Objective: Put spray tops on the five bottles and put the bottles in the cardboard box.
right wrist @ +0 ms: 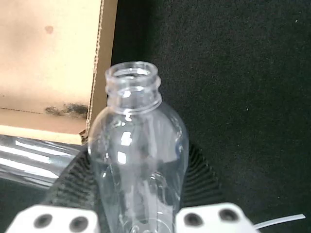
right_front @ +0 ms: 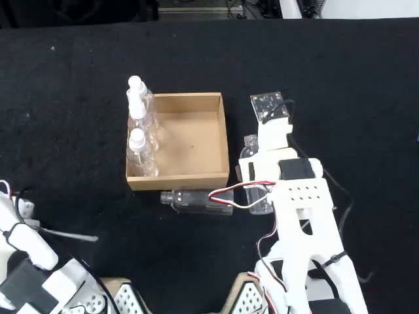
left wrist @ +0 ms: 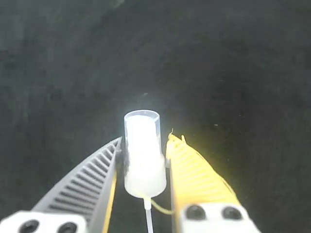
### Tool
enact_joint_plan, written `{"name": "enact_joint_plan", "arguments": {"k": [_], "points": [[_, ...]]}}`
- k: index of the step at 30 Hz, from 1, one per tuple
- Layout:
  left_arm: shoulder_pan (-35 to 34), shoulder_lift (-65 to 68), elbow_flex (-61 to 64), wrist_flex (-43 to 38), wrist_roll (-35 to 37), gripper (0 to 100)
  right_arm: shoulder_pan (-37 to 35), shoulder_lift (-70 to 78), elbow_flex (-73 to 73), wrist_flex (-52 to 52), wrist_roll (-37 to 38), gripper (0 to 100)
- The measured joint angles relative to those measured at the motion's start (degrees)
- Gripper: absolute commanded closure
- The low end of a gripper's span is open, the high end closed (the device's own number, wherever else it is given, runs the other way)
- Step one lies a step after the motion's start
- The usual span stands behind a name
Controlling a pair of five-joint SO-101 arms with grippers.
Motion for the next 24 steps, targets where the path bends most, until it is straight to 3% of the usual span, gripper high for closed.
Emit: {"name": "enact_joint_plan", "arguments": {"k": [5, 8, 16, 24], "points": [[0.6, 0.0, -2.4, 0.1, -20.7, 76, 0.0, 0.0, 0.0, 0.0, 0.0, 98.8], [0.9, 0.0, -2.7, 2.6, -27.3, 70, 0.0, 0.0, 0.0, 0.0, 0.0, 98.8], [0.9, 0.0, -2.7, 4.7, -28.9, 83, 0.0, 0.0, 0.0, 0.0, 0.0, 98.8], [1.5, 1.5, -2.7, 2.5, -23.0, 82, 0.0, 0.0, 0.0, 0.0, 0.0, 98.8]]}}
